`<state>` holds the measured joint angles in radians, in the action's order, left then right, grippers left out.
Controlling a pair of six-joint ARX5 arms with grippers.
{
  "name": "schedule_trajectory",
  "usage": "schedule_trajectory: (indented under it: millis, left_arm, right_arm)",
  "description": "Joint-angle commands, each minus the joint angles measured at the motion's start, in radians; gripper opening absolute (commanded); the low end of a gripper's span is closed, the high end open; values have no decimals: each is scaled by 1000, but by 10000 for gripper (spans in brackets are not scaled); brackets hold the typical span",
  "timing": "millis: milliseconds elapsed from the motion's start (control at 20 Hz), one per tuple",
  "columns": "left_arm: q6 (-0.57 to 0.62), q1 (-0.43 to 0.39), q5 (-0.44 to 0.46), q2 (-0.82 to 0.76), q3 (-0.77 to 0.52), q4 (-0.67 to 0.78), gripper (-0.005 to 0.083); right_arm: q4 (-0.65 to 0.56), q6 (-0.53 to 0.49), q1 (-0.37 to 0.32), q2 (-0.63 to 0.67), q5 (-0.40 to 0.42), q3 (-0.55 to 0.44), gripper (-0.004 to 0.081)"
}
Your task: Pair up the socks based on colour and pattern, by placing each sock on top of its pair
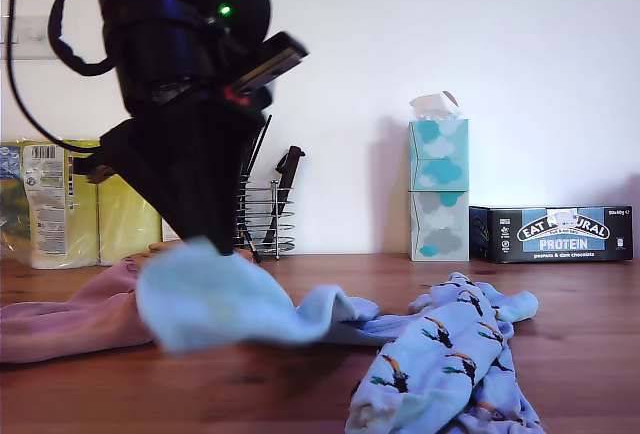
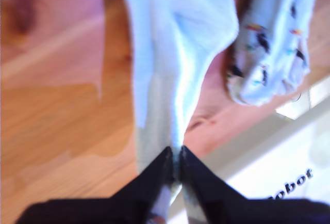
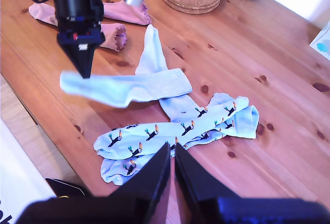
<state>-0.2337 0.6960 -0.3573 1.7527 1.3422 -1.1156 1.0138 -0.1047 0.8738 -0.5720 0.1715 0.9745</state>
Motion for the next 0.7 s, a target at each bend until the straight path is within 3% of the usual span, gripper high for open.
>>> schedule_trajectory:
  millis: [0,150,200,300,400,500,650]
  left_arm:
    - [6,-4,6,0,-14,21,452]
    - [59,-16,30,0,-13,61,464]
    - [148,-24,45,0,-11,93,448]
    - [446,-41,134,-1,-11,155,346]
    - [718,-65,182,2,-11,233,319]
    - [724,-114,194,8,-11,352,323]
    - [568,-212,183,22,-11,475,367]
  right_arm:
    - [-10,-2,3,-1,3,-4,-13]
    - [-10,-1,3,-1,3,-4,-13]
    - [-11,-1,3,-1,3,-4,-13]
    - [-14,-1,3,-1,3,-4,-13]
    - [-19,-1,3,-1,3,-4,-13]
    - [-19,-1,3,-1,3,-4,-13]
    - [-24,-1,3,-1,3,-4,-13]
